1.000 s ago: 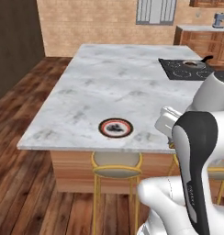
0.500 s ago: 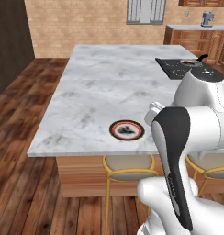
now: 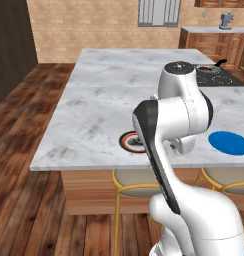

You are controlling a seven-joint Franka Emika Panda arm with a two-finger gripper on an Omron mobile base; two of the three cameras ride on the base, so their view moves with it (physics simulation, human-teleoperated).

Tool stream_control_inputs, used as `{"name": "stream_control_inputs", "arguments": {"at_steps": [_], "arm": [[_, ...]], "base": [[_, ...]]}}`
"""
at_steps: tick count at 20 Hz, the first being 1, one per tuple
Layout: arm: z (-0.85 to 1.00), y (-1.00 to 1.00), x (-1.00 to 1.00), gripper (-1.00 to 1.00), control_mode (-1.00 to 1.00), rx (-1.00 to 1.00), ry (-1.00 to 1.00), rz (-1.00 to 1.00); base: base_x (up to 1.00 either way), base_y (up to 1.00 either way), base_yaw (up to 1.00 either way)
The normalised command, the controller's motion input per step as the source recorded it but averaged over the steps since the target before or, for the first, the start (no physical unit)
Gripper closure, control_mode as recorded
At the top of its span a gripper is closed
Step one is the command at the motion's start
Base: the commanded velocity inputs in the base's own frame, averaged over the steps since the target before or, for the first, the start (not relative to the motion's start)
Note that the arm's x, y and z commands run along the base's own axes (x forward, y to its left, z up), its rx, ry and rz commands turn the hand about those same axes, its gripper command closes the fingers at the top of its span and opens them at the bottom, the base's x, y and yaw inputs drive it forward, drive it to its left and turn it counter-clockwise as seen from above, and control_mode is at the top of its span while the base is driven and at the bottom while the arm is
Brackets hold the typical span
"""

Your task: Take the chicken drumsticks from the pan and place one on each plate on the dining counter.

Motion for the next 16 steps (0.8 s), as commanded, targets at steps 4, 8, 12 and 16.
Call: {"name": "stream_control_inputs", "arguments": {"at_steps": [4,8,12,16], "arm": [[-0.22,-0.59,0.61,1.00,-1.00,0.05,0.01,-0.07],[-0.41,-0.57,0.55,1.00,-1.00,0.05,0.00,0.01],[-0.65,-0.49,0.50,1.00,-1.00,0.01,-0.02,0.15],[-0.69,-0.21,0.67,1.00,-1.00,0.00,-0.09,0.24]], "base": [[0.00,0.00,0.00],[0.00,0.00,0.00],[0.00,0.00,0.00],[0.00,0.00,0.00]]}}
